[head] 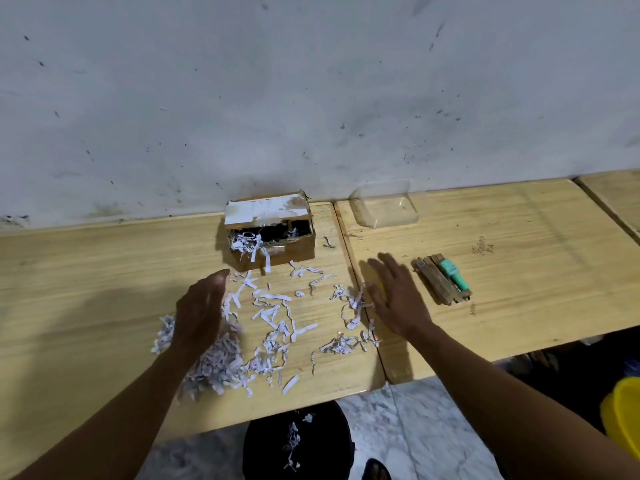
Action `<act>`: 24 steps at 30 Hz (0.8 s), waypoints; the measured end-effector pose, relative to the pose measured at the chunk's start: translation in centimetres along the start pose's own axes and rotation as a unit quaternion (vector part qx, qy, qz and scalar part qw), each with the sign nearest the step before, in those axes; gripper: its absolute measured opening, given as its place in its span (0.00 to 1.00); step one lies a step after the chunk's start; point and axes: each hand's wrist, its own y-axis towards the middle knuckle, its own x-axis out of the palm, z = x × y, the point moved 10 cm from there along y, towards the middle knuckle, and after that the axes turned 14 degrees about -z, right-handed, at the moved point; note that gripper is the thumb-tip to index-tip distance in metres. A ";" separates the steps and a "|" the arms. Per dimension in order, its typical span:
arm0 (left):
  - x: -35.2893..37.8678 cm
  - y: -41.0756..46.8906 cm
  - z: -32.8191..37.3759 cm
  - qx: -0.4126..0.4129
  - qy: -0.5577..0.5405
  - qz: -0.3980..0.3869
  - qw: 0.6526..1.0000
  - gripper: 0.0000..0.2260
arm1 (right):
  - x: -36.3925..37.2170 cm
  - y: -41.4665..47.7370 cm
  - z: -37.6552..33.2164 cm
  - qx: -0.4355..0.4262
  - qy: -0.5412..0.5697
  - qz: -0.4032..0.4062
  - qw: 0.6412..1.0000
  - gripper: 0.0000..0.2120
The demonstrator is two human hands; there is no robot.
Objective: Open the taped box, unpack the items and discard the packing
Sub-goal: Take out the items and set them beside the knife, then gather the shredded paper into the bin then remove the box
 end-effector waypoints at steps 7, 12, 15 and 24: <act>0.0 -4.5 -9.4 -0.126 0.179 0.054 0.974 0.23 | 8.5 -1.4 -2.1 -0.006 0.025 -0.098 0.995 0.27; 4.4 -3.2 -4.3 -0.079 0.021 0.036 0.996 0.30 | 10.1 -1.2 -5.0 -0.038 0.030 -0.083 0.995 0.32; 6.8 -2.6 1.1 -0.050 -0.079 0.012 0.995 0.31 | 11.2 -1.6 -8.0 -0.090 0.060 -0.095 0.990 0.30; 2.7 -0.8 0.7 -0.009 -0.082 0.123 0.989 0.22 | 2.4 2.9 -5.1 -0.072 0.142 0.096 0.983 0.18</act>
